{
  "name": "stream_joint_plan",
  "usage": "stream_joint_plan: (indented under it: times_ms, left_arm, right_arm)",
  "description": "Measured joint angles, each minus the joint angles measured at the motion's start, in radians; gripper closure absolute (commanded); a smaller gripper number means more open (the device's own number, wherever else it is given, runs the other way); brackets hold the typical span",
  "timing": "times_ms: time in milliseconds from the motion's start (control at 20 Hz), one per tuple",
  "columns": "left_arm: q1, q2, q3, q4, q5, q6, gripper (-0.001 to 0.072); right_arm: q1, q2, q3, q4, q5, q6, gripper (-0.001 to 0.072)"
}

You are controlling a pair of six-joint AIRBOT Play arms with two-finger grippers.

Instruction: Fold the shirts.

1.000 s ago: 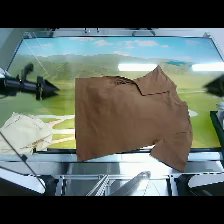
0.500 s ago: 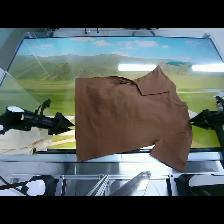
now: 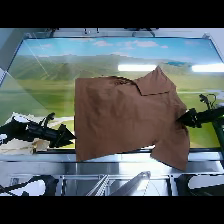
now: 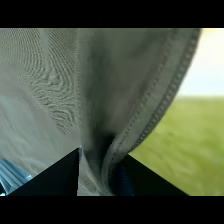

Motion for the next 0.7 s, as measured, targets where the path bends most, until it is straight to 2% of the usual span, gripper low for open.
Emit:
stream_joint_plan:
  times_ms: [300,550,600,650,700]
  left_arm:
    - [-0.011,0.002,-0.082,0.014,0.002,-0.038,0.0394]
    - [-0.160,0.001,-0.035,0.094,-0.005,-0.147,0.0395]
    - [-0.208,0.001,-0.017,0.122,-0.014,-0.167,0.0417]
    - [-0.253,0.001,0.000,0.143,-0.016,-0.183,0.0573]
    - [-0.300,0.000,0.019,0.173,-0.014,-0.187,0.0682]
  right_arm:
    - [0.019,0.000,-0.001,0.000,0.001,-0.001,0.0370]
    - [0.023,0.016,-0.002,-0.015,-0.008,0.002,0.0370]
    - [0.023,0.020,-0.002,-0.021,-0.010,0.002,0.0371]
    - [0.023,0.024,-0.002,-0.024,-0.011,0.002,0.0371]
    - [0.023,0.028,-0.002,-0.032,-0.011,0.002,0.0370]
